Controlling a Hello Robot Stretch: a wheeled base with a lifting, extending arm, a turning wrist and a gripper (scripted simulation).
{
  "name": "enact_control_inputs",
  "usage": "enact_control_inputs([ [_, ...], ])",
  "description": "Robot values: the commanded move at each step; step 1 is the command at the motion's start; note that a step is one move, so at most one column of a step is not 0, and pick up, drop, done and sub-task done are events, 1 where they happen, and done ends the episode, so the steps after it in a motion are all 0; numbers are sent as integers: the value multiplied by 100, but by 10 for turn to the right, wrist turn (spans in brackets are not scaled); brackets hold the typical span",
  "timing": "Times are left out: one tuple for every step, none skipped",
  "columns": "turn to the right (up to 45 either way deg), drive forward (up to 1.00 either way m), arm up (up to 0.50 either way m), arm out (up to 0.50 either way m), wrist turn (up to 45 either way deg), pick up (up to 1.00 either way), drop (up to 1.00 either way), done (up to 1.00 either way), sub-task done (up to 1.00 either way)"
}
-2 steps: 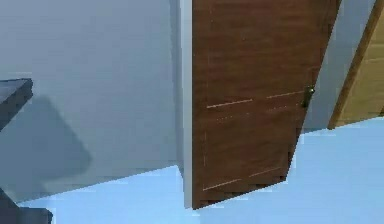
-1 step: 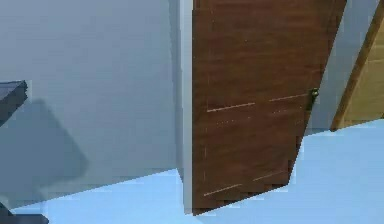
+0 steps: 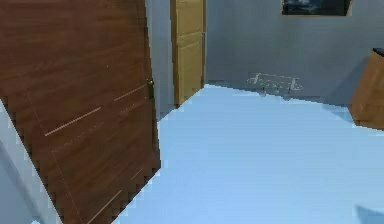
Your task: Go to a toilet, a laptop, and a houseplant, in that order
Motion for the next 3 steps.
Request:
enact_control_inputs([
  [240,0,0,0,0,0,0,0,0],
  [0,100,0,0,0,0,0,0,0],
  [0,50,0,0,0,0,0,0,0],
])
